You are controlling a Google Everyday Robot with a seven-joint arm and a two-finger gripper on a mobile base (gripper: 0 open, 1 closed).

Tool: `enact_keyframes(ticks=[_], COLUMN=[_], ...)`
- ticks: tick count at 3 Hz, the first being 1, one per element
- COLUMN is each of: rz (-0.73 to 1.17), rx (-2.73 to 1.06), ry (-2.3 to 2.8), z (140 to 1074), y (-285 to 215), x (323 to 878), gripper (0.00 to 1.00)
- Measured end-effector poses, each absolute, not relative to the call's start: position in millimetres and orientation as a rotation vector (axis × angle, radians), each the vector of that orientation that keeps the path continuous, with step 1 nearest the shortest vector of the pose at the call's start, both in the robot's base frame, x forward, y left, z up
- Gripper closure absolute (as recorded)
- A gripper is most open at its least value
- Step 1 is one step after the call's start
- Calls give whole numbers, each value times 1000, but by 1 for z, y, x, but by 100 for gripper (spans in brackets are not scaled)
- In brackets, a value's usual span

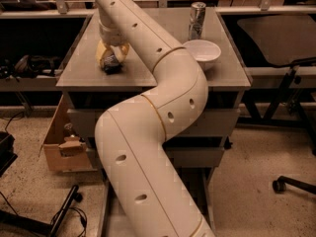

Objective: Place rxbar blueberry into bottom drawer

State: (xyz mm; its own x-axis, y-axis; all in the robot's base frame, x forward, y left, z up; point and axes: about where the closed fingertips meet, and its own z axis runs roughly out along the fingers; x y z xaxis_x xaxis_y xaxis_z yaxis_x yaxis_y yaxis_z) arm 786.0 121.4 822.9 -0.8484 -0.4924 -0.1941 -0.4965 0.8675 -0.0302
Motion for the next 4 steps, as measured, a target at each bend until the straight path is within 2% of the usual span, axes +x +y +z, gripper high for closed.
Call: enact_keyframes(ticks=[3,4], rz=[28,73], rx=[-752,-700], ry=[2845,2790], z=[833,858], y=[118,75], x=[783,790], gripper=[100,100])
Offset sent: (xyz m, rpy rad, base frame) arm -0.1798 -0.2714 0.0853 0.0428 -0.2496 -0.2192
